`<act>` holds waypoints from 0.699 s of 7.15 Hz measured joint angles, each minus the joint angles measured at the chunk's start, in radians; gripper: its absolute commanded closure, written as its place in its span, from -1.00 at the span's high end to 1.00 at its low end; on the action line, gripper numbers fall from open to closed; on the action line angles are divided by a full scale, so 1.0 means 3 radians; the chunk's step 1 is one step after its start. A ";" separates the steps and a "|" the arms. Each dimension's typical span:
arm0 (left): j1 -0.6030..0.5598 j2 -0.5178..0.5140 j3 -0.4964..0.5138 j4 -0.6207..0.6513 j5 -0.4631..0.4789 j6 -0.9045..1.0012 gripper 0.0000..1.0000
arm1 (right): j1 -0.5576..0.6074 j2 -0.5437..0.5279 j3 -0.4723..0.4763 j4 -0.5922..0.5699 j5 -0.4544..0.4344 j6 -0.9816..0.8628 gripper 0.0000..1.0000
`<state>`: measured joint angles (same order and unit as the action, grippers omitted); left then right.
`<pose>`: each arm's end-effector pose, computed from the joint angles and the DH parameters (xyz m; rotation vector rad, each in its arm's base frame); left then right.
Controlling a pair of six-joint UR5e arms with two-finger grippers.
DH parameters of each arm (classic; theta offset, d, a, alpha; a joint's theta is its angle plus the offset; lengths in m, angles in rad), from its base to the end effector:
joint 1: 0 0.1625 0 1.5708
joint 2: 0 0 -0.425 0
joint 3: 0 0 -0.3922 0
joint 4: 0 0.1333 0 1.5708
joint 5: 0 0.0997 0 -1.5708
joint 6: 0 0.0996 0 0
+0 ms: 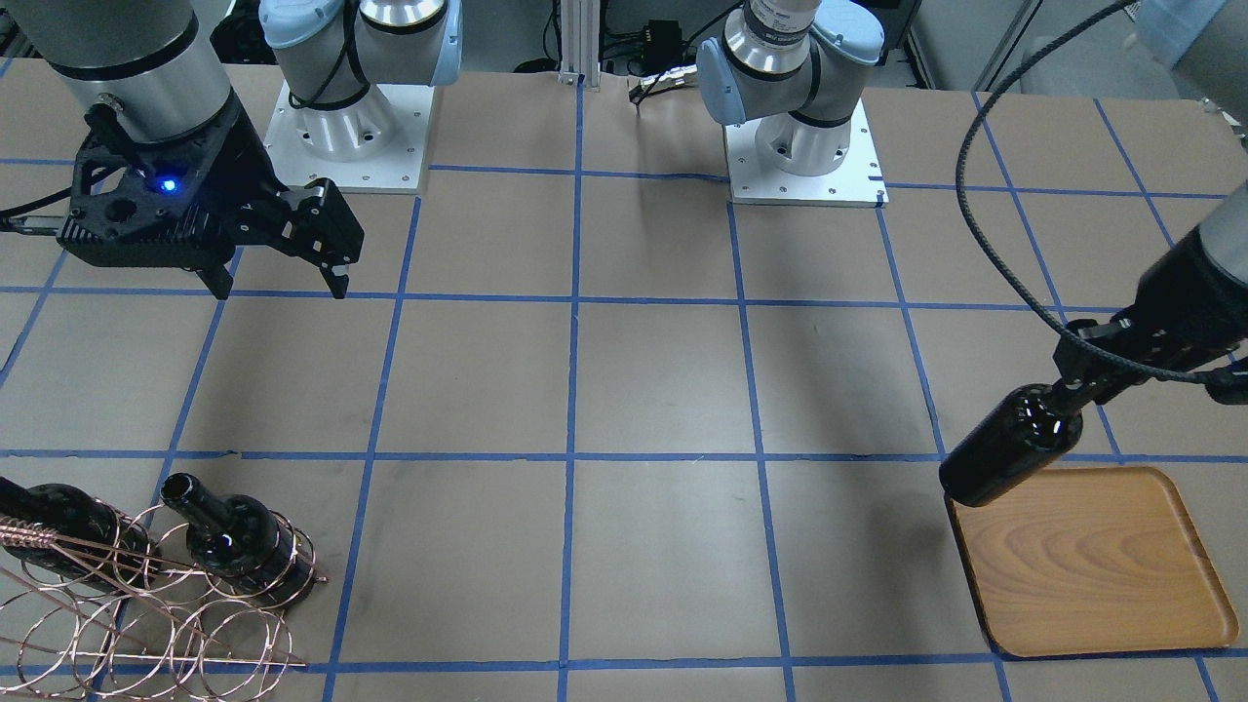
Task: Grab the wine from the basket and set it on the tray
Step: 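Carry the bottle with the left gripper over the wooden tray, then lower the bottle onto the tray and open the left gripper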
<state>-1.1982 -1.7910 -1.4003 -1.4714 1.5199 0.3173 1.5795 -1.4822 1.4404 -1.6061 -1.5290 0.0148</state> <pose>0.0856 -0.5990 0.4634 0.0840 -3.1078 0.0995 0.1421 -0.5353 0.5107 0.0069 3.0966 -0.1187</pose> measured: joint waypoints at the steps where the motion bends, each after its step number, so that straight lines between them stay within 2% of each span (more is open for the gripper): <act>1: 0.0098 -0.0084 0.0042 0.0019 -0.0024 0.0137 -1.00 | 0.0000 -0.0002 0.0000 0.0000 -0.0001 0.0001 1.00; 5: 0.0264 -0.0466 0.0186 0.0321 -0.0021 0.0365 -1.00 | -0.0002 -0.0004 0.0000 0.0000 0.0006 0.0002 1.00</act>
<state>-1.1191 -1.9308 -1.3445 -1.3751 1.5137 0.4268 1.5790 -1.4833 1.4404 -1.6061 -1.5272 0.0153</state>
